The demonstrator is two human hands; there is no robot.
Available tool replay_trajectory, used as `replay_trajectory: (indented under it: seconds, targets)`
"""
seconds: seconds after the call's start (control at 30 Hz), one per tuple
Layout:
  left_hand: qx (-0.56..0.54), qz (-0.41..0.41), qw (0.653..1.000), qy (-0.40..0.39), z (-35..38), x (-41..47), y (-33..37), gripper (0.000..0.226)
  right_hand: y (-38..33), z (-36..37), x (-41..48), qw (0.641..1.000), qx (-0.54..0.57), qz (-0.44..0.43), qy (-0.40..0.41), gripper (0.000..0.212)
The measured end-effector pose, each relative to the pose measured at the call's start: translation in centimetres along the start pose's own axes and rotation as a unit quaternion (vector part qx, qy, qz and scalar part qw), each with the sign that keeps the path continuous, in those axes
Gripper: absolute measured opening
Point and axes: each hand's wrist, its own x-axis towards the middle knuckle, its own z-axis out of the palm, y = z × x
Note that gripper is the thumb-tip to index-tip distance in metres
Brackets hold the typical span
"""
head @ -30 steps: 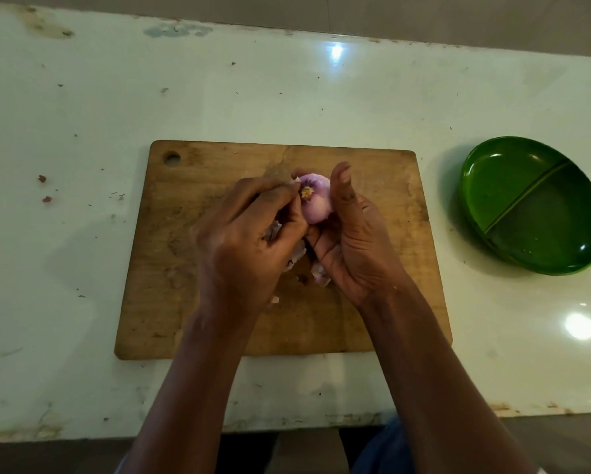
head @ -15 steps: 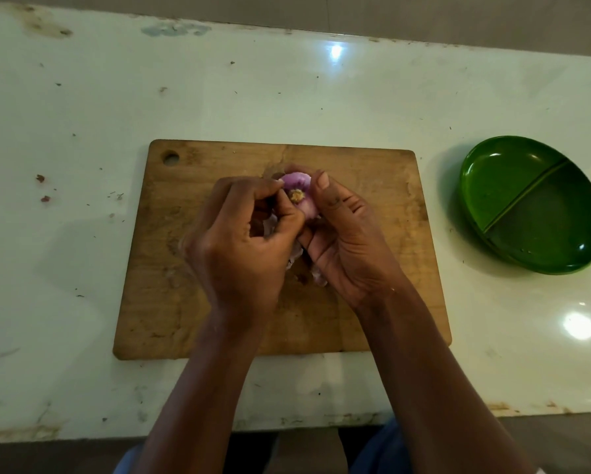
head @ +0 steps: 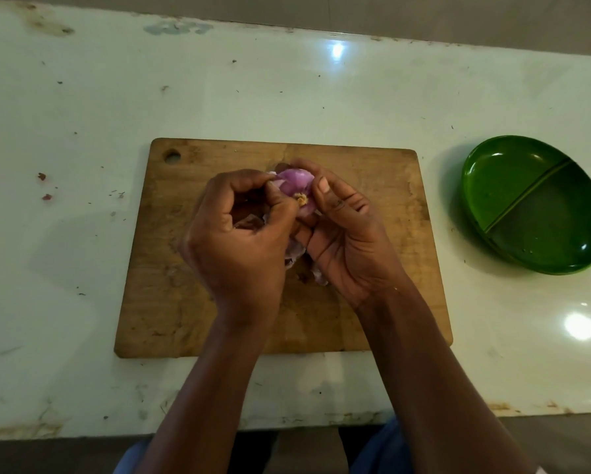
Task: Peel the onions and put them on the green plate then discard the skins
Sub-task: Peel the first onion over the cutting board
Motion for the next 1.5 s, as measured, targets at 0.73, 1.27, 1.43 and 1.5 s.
replay_trajectory:
  seconds: [0.73, 1.27, 1.43, 1.5]
  targets:
    - [-0.031, -0.085, 0.994, 0.066, -0.7, 1.5, -0.4, 0.019, 0.3, -0.3, 0.3, 0.992, 0.085, 0.031, -0.088, 0.038]
    - [-0.011, -0.074, 0.997, -0.017, -0.6, 1.6, -0.9, 0.014, 0.0, -0.9, 0.4, 0.993, 0.117, 0.006, -0.022, 0.043]
    - [0.002, -0.038, 0.995, -0.094, -0.7, 1.5, -1.2, 0.013, 0.0, -0.8, 0.4, 0.996, 0.091, -0.012, 0.016, 0.041]
    - [0.004, -0.019, 0.993, -0.115, -0.7, 1.5, -1.2, 0.016, -0.2, -0.5, 0.4, 0.996, 0.082, -0.017, 0.030, 0.036]
